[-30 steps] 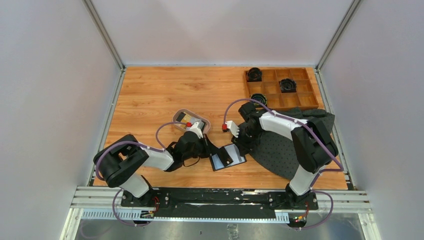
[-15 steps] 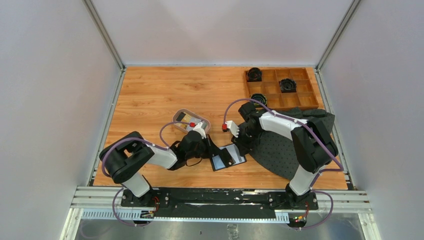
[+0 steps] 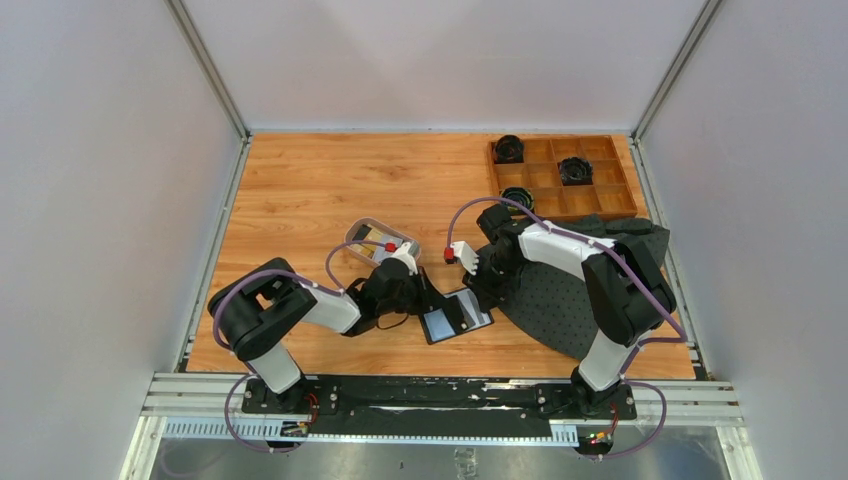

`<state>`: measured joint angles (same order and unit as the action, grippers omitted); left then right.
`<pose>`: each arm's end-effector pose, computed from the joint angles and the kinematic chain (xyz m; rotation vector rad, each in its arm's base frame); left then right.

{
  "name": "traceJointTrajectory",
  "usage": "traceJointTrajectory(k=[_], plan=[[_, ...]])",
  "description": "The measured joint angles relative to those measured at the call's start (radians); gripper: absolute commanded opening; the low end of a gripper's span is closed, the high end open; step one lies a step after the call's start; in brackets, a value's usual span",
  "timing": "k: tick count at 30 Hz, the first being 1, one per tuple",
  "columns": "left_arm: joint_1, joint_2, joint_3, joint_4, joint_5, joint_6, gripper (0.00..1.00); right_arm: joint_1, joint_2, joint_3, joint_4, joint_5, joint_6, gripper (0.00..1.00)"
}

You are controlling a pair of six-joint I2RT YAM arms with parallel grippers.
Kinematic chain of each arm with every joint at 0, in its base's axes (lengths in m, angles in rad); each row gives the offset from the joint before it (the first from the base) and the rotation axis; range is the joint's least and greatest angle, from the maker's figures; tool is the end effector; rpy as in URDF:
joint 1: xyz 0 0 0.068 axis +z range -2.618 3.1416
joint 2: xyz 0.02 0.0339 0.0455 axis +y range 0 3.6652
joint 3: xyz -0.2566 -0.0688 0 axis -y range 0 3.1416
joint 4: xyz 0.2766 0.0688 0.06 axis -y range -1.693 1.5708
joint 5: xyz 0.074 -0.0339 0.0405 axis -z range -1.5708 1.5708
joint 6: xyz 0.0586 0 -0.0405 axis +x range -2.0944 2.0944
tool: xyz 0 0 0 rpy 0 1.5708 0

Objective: Put the credit cards into the card holder
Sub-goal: Insert the credit card into the card holder.

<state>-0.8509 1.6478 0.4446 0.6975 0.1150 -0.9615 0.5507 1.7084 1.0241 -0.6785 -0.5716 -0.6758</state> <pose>0.1999 -0.2381 0.0687 -0.0495 2.3144 -1.1554 0.2671 0.2012 0.1187 -1.6777 2.2351 0.8010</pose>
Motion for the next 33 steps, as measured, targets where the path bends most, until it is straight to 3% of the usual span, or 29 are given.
traceJointTrajectory(k=[17, 26, 33], plan=[[0.0, 0.062, 0.068, -0.028, 0.04, -0.019, 0.0, 0.006, 0.0, 0.005, -0.003, 0.014, 0.004, 0.28], [0.0, 0.071, 0.074, -0.03, 0.046, -0.02, 0.14, 0.01, -0.002, 0.013, -0.014, 0.016, 0.028, 0.42], [-0.001, 0.072, 0.074, -0.033, 0.045, -0.019, 0.24, 0.01, -0.073, 0.013, 0.001, 0.018, 0.029, 0.42]])
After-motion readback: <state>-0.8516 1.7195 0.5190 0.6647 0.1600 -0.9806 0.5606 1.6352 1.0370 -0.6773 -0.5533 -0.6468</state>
